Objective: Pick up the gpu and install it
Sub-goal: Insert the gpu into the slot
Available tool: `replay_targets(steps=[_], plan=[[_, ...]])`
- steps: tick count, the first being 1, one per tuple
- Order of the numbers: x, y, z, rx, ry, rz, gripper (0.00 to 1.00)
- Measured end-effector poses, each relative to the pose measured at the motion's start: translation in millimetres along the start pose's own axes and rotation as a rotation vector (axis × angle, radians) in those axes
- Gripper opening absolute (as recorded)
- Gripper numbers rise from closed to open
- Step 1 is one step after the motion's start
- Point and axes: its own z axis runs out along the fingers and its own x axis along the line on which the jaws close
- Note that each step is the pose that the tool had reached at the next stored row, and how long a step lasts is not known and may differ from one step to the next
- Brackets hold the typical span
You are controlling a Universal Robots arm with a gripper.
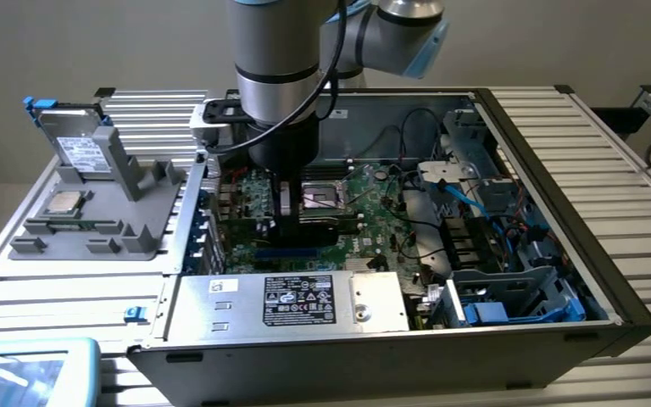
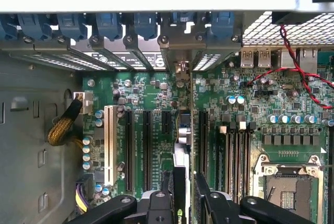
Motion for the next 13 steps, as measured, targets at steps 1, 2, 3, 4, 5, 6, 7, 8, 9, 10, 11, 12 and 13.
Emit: replay_targets(steps=[1,2,3,4,5,6,7,8,9,10,11,12,13], plan=[[0.0,0.0,0.0,-0.0005,-0.0001,0.0,0.27],[0.0,0.0,0.0,-0.0006,-0.0001,0.0,0.27],[0.0,0.0,0.0,-0.0006,-0.0001,0.0,0.27],[0.0,0.0,0.0,-0.0006,-0.0003,0.0,0.27],[0.1,-0.2,0.0,-0.0011,-0.0025,0.0,0.27],[0.2,-0.2,0.1,-0.003,-0.0091,0.0,0.27],[0.4,-0.2,0.1,-0.0072,-0.0178,0.0,0.27],[0.6,-0.2,0.0,-0.0106,-0.023,0.0,0.27],[0.6,-0.2,0.0,-0.0113,-0.0235,0.0,0.27],[0.6,-0.2,0.0,-0.0113,-0.0236,0.0,0.27],[0.6,-0.2,0.0,-0.0113,-0.0236,0.0,0.27],[0.7,-0.2,0.1,-0.0114,-0.024,0.0,0.27],[1.4,-0.3,0.1,-0.0124,-0.0257,0.0,0.27]])
